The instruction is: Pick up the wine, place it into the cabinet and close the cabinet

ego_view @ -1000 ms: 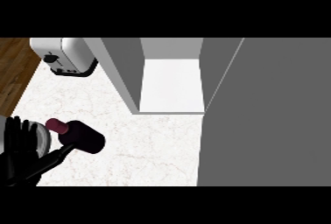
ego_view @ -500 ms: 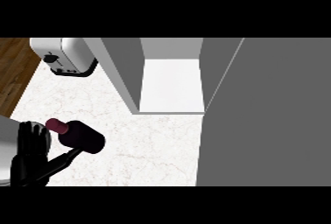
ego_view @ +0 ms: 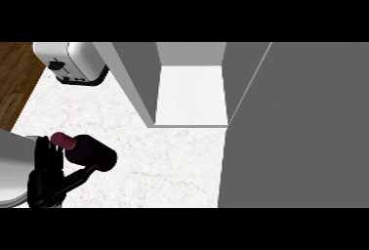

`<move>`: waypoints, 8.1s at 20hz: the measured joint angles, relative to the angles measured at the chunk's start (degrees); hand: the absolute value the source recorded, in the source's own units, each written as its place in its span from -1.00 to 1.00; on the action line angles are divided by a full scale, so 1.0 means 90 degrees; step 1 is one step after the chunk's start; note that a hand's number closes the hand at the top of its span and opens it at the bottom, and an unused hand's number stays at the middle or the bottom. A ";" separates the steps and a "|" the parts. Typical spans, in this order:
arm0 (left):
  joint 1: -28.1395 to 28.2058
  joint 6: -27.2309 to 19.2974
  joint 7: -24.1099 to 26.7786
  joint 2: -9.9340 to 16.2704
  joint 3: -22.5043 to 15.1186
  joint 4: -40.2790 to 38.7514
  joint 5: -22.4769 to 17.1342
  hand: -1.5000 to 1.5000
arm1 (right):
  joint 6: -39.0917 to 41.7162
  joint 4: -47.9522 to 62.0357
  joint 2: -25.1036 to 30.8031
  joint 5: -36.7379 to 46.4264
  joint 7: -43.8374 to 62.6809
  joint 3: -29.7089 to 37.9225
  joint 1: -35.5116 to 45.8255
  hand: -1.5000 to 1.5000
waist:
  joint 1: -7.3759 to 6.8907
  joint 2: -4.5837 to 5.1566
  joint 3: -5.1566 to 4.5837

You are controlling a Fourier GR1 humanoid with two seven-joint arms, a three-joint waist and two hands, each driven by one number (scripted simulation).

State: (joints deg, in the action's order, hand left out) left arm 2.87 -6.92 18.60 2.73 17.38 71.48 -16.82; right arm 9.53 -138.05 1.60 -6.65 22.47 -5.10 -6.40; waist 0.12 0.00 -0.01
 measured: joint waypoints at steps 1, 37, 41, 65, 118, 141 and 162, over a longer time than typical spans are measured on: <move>-0.0014 0.0085 0.0163 0.0009 0.0020 -0.0193 -0.0015 -1.00 | 0.0010 -0.0008 0.0014 -0.0039 0.0017 0.0039 0.0003 -1.00 | 0.0001 -0.0001 0.0000; -0.1761 0.1841 0.2997 0.0488 0.0417 -0.4714 -0.0835 1.00 | 0.0081 0.0085 0.0115 -0.0123 0.0122 0.0339 0.0255 -1.00 | -0.0006 -0.0041 0.0101; -0.1810 0.1826 0.3125 0.0516 0.0348 -0.4847 -0.0767 1.00 | 0.0165 0.0042 0.0129 -0.0199 0.0052 0.0400 0.0095 -1.00 | -0.0005 -0.0049 0.0117; -0.0043 0.3381 0.2819 0.0430 -0.1638 -0.2161 0.0114 1.00 | 0.0151 0.0316 0.0035 -0.0057 -0.0148 0.0419 0.0079 -1.00 | -0.0059 -0.0022 0.0015; -0.3482 -0.1874 0.0228 -0.0302 -0.4395 -0.0820 -0.0840 1.00 | 0.0469 0.0644 -0.0004 -0.0141 -0.0682 0.0537 -0.0159 -1.00 | 0.0059 0.0007 0.0001; -0.4348 -0.0916 0.2170 -0.0303 -0.4584 -0.3809 -0.3027 1.00 | 0.0392 0.0866 0.0083 -0.0277 -0.0434 0.0708 0.0281 -1.00 | 0.0122 0.0027 -0.0003; -0.6069 -0.0261 0.2279 -0.0303 -0.4517 -0.5710 -0.4149 1.00 | 0.0559 0.0904 0.0029 -0.0300 -0.0673 0.0609 0.0063 -1.00 | 0.0228 0.0059 -0.0004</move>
State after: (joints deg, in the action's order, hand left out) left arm -51.76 -9.27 39.12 0.00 -23.28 20.09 -54.16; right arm 14.56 -129.91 1.86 -9.35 16.41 0.38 -5.84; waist 2.17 0.54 -0.05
